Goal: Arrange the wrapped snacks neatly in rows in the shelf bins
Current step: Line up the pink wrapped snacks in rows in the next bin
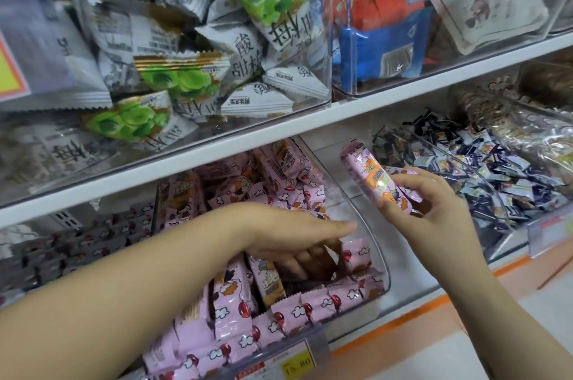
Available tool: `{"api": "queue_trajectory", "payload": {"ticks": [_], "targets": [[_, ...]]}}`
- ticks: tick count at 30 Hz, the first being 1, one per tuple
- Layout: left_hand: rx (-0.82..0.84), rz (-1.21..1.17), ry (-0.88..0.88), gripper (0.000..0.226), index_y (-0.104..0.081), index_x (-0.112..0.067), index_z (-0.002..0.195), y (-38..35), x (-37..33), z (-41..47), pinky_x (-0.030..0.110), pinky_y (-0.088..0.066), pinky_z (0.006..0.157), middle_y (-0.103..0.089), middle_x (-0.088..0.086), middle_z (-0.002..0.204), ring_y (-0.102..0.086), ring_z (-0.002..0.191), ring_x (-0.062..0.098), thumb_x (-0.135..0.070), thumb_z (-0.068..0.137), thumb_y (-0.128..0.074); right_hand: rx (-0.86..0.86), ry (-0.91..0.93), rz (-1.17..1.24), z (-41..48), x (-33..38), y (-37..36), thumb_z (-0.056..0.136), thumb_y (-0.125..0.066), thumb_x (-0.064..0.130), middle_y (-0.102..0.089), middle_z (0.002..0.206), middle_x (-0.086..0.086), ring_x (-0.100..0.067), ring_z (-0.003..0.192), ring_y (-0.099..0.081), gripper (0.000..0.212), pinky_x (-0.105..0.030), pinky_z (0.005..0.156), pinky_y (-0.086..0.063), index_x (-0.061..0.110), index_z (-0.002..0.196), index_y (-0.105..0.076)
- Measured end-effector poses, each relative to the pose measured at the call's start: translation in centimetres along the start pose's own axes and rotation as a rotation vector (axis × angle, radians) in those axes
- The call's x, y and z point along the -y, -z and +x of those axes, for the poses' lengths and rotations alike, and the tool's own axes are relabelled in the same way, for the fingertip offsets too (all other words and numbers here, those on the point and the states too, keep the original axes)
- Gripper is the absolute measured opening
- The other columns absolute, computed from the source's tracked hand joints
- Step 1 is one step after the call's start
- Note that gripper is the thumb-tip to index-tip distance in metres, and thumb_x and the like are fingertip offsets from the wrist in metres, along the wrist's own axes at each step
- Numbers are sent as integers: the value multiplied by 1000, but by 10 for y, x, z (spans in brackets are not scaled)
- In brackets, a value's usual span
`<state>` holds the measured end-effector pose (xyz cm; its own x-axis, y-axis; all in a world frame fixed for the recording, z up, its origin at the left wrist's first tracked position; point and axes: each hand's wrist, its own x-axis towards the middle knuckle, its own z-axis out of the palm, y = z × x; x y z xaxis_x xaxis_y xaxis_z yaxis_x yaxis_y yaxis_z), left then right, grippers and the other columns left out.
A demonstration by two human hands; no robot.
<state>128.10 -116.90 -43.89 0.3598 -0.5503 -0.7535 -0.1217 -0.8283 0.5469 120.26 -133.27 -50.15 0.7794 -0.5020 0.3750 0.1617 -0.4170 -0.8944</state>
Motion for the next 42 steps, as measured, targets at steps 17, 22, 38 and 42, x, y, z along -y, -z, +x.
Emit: {"api": "queue_trajectory", "payload": {"ticks": [17, 22, 38, 42], "targets": [[62, 554, 42, 83, -12, -27, 151, -12, 7, -3, 35, -14, 115, -13, -2, 159, -15, 144, 17, -72, 85, -35, 27, -24, -11, 0, 1, 0, 78, -73, 14, -52, 118, 0, 7, 97, -50, 26, 0, 66, -41, 26, 99, -64], [83, 584, 69, 89, -5, -28, 152, -12, 9, -1, 42, -7, 119, -6, -3, 160, -3, 147, 17, -75, 83, -34, 26, -22, -2, -1, 3, -1, 77, -73, 14, -52, 115, 2, 5, 97, -50, 26, -1, 67, -40, 31, 94, -62], [86, 570, 109, 95, 0, -28, 151, -16, 11, 3, 41, -10, 119, -5, -3, 160, -4, 147, 19, -76, 80, -40, 173, 5, 7, -9, 14, 0, 75, -75, 19, -51, 112, 13, -5, 105, -54, 31, -33, 84, -49, 39, 88, -56], [75, 569, 118, 100, 3, -28, 151, -16, 12, 4, 42, -13, 119, -5, -1, 160, -7, 146, 19, -78, 78, -43, 273, -70, 50, -10, 14, 6, 70, -78, 21, -57, 112, 2, -1, 89, -62, 35, -24, 69, -51, 35, 91, -53]]}}
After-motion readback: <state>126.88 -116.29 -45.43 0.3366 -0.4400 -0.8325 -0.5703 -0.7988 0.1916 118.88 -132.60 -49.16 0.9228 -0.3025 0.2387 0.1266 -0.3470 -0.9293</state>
